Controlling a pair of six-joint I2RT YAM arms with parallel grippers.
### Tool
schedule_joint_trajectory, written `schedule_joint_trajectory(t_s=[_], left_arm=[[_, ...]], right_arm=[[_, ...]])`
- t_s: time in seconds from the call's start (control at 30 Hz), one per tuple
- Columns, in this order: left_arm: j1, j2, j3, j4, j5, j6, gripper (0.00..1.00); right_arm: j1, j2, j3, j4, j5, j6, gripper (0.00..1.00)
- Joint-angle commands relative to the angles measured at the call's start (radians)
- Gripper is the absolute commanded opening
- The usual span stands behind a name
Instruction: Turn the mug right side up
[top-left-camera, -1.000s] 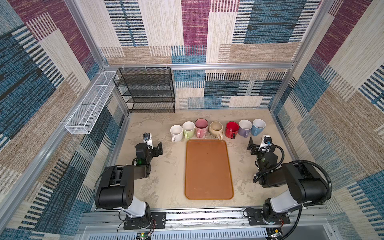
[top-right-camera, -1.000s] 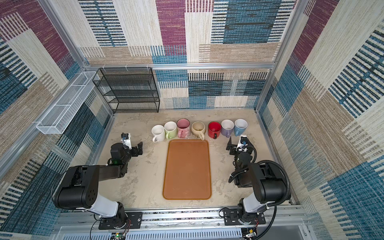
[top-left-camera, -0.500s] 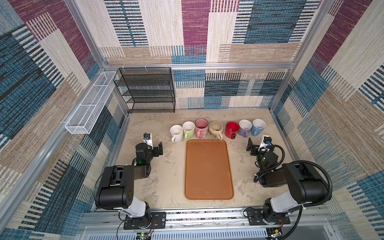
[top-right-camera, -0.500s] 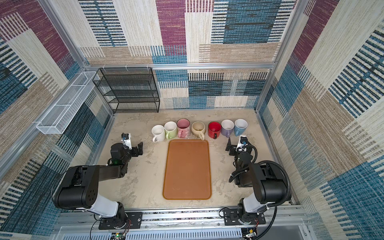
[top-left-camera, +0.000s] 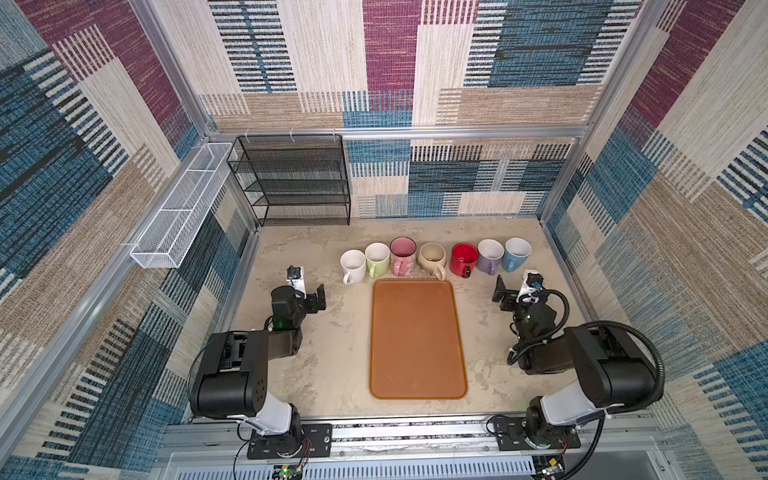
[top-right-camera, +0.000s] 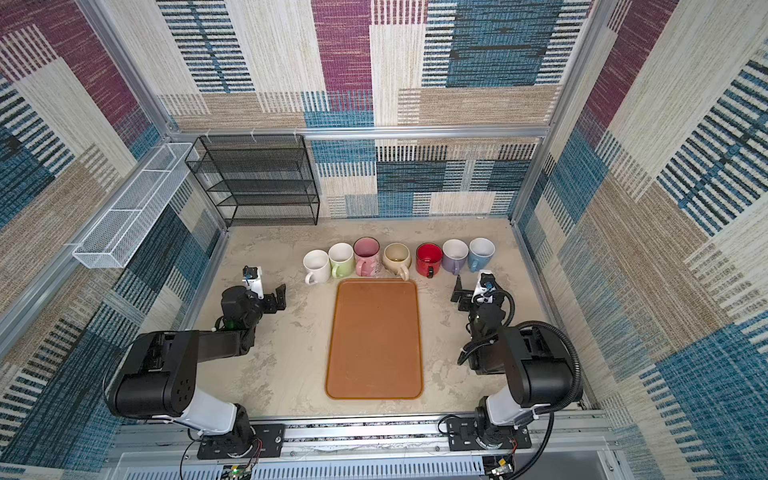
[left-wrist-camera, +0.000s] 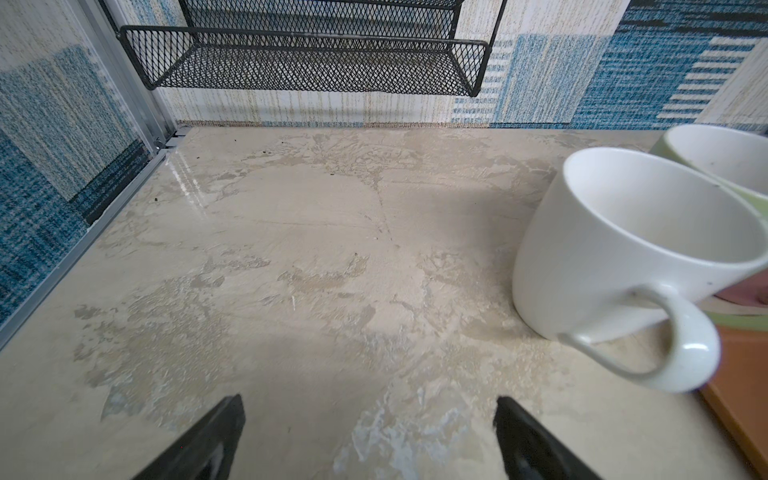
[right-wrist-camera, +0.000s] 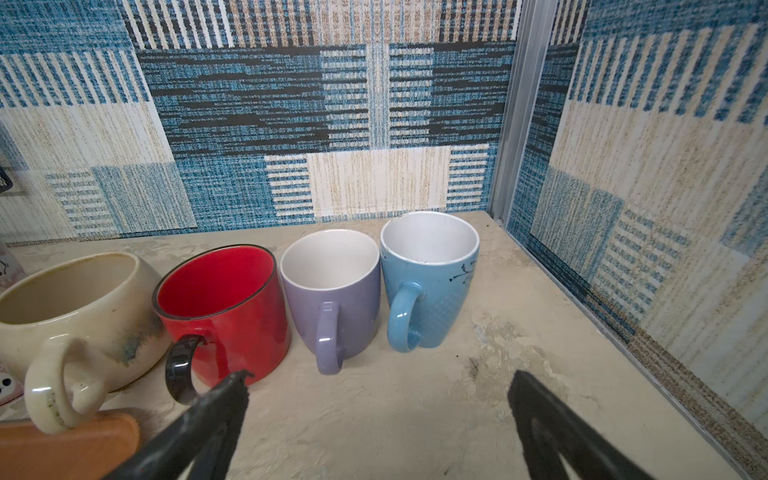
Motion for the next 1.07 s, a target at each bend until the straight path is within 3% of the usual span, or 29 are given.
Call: schedule_joint_trajectory(t_s=[0.0,0.1,0.2,0.27,0.33,0.43,0.5,0.57,0.67,1.03], left_arm=[[0.000,-0.001,0.003,0.002,0.008,0.014,0.99],[0.000,-0.007,-0.007,0.018,0.011,0.014,0.99],[0.000,-0.024,-0.132,0.232,0.043,0.026,0.99],[0.000,-0.020,-0.216,0.390,-0.031,-0.007,0.99],[0.000,-0.003,-0.240,0.458,-0.114,-0.034,0.99],[0.000,-0.016,-0.191,0.351,-0.110,-0.033,0.99],[0.000,-0.019,-0.095,0.161,-0.025,-0.003,0.99],[0.002,-0.004,0.013,-0.026,0.057,0.030,0.99],[0.008,0.002,-0.013,0.039,0.050,0.020,0.99],[0.008,-0.003,-0.001,0.008,0.051,0.019,0.99]], right_arm=[[0.001,-0.002,0.000,0.009,-0.003,0.004,1.00],[0.001,-0.004,-0.003,0.011,-0.003,0.005,1.00],[0.001,-0.017,-0.056,0.087,-0.083,-0.029,1.00],[0.001,-0.025,-0.126,0.219,-0.085,-0.027,1.00],[0.001,-0.021,-0.135,0.240,-0.040,-0.009,1.00],[0.001,-0.013,-0.055,0.101,-0.039,-0.011,1.00],[0.002,0.000,0.009,-0.005,-0.051,-0.011,1.00],[0.001,-0.002,-0.001,0.009,-0.052,-0.014,1.00],[0.001,0.000,0.004,0.003,-0.055,-0.013,1.00],[-0.002,-0.002,0.006,-0.002,-0.061,-0.013,1.00]])
